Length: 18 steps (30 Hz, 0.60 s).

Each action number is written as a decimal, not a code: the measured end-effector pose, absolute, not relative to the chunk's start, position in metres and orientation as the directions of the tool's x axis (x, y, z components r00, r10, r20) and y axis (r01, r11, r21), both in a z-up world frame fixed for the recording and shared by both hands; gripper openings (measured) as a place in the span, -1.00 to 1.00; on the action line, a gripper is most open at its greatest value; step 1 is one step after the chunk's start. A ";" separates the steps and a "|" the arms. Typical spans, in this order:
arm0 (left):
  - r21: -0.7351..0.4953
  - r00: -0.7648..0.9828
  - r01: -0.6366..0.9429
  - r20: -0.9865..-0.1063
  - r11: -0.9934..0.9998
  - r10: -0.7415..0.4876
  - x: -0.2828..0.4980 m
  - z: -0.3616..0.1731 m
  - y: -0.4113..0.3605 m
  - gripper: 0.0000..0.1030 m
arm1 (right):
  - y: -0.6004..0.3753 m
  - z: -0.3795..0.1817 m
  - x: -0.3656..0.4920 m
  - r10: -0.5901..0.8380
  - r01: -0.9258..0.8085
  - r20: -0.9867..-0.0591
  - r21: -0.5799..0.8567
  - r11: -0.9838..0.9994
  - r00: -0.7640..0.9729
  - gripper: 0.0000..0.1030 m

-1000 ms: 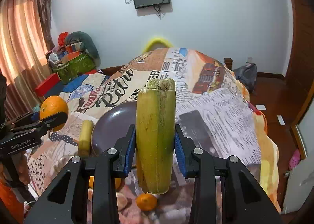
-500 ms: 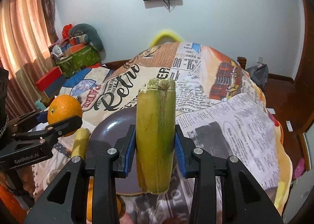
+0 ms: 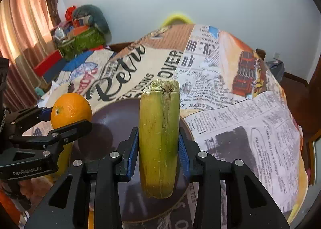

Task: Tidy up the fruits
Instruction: 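Carry the orange and yellow cylinder over the grey plate with both tools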

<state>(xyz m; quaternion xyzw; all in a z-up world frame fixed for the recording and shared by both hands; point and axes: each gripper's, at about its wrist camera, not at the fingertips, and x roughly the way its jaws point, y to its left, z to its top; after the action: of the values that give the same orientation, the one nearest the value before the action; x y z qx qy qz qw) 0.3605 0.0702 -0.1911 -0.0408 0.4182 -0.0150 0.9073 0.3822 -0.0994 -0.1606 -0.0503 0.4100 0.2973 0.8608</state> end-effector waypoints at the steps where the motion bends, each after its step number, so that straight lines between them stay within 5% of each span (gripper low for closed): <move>1: -0.084 0.646 -0.006 -0.761 0.996 -0.060 0.362 -0.193 0.070 0.25 | -0.098 -0.163 0.385 0.469 -0.554 -0.743 0.158 0.817 0.479 -0.35; 18: -0.100 0.558 0.001 -0.826 0.995 -0.083 0.379 -0.220 0.070 0.25 | -0.087 -0.183 0.398 0.448 -0.581 -0.798 0.155 0.799 0.403 -0.34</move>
<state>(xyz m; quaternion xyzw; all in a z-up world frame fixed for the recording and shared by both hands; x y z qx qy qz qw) 0.3793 0.0695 -0.2203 -0.0437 0.4697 -0.0239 0.8814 0.3983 -0.0865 -0.1831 -0.0739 0.4507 0.3084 0.8344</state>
